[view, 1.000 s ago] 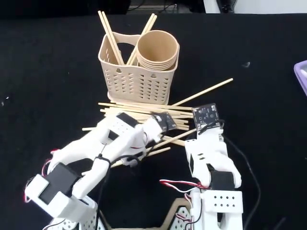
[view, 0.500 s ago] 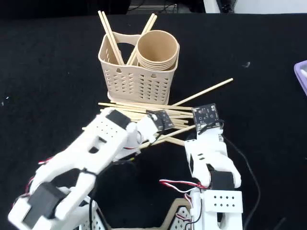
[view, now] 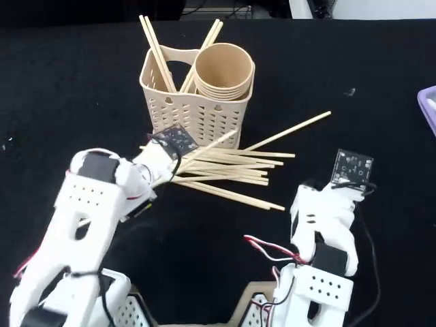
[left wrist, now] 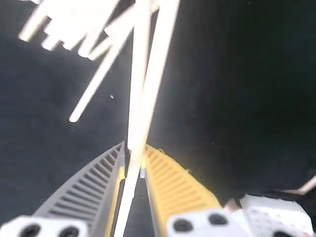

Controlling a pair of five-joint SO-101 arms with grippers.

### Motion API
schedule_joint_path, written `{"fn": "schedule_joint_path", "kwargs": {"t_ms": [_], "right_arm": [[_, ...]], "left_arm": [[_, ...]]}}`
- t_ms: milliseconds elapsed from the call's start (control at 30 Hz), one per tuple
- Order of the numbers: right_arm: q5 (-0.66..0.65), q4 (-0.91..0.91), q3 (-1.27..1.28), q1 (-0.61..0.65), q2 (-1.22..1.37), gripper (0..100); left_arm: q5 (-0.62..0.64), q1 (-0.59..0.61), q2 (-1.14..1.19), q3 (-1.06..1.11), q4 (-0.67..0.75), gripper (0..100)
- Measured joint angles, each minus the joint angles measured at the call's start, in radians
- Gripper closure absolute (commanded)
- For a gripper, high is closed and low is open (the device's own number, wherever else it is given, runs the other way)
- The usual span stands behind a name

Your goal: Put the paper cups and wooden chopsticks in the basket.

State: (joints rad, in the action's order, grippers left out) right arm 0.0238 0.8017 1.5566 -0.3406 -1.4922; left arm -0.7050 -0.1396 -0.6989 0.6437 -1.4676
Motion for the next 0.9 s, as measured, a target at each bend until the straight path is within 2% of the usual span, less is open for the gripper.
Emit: {"fn": "schedule_joint_path", "kwargs": {"t_ms": [100, 233, 333, 533, 633, 900], "right_arm": [[0.002, -0.064, 0.037, 0.000, 0.000, 98.0], [0.002, -0.118, 0.057, 0.000, 0.000, 98.0], [0.002, -0.127, 0.058, 0.000, 0.000, 98.0], [0.002, -0.129, 0.060, 0.000, 0.000, 98.0], [0.002, -0.141, 0.078, 0.000, 0.000, 98.0], [0.002, -0.204, 0.121, 0.091, 0.000, 98.0]], "left_arm": [[0.020, 0.000, -0.123, -0.092, -0.037, 97], [0.114, 0.000, -0.273, -0.252, -0.048, 97], [0.264, 0.006, -0.345, -0.327, 0.063, 97], [0.694, 0.008, -0.356, -0.308, 0.476, 97], [0.838, 0.011, -0.354, -0.207, 0.746, 97], [0.870, 0.008, -0.311, 0.155, 1.441, 97]]}}
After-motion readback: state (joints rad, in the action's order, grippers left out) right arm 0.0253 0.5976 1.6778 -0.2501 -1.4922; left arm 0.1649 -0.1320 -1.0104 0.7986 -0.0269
